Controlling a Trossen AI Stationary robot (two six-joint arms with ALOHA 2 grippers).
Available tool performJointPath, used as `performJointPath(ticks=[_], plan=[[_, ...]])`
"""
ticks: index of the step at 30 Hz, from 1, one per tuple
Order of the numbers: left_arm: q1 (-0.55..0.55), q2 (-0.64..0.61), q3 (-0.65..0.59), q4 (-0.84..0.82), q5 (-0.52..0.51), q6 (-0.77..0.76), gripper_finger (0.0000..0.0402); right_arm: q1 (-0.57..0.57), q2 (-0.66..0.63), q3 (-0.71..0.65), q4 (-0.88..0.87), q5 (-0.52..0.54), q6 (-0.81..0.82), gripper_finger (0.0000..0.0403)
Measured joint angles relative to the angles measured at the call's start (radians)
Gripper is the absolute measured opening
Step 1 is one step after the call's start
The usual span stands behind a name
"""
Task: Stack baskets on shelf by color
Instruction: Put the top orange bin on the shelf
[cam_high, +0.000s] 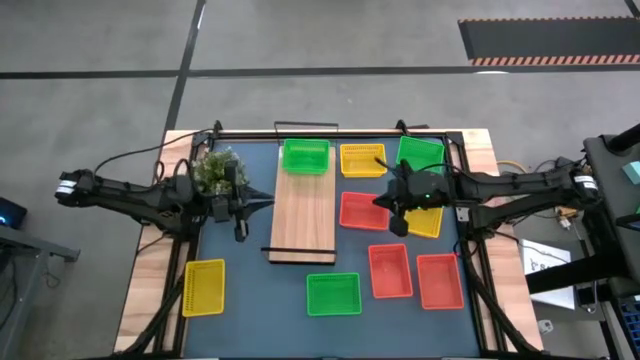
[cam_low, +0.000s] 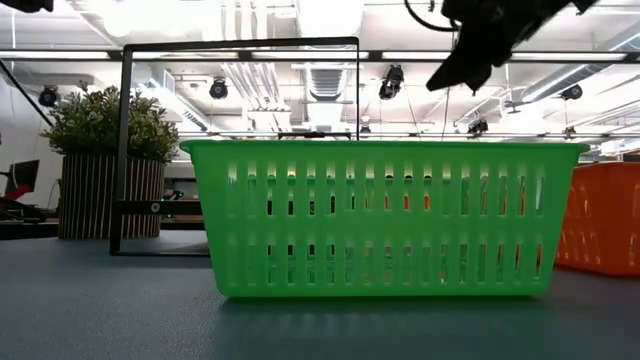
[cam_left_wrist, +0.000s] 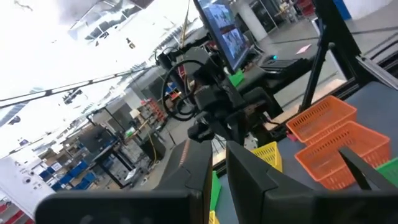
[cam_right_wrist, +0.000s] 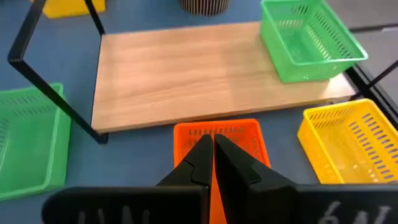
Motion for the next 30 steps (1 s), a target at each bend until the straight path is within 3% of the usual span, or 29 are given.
performJointPath(ticks=[7,11,18,23,30], plan=[[0.000,-0.003,0.000,-0.001,-0.023,-0.001,0.0031,0.004,0.167,0.151,-0.200,-0.008,0.003,0.0009],[0.000,0.001,0.000,-0.001,-0.038,0.000,0.0031,0.004,0.264,0.225,-0.286,-0.075,0.033,0.0018],[0.000,-0.001,0.000,-0.001,-0.043,0.000,0.0031,0.009,0.425,0.364,-0.445,-0.087,0.057,0.0085],[0.000,-0.001,0.000,-0.004,-0.043,0.000,0.0031,0.011,0.524,0.384,-0.465,-0.095,0.066,0.0137],[0.000,-0.001,-0.001,-0.011,-0.043,0.001,0.0031,0.031,0.616,0.370,-0.489,-0.105,0.077,0.0154]])
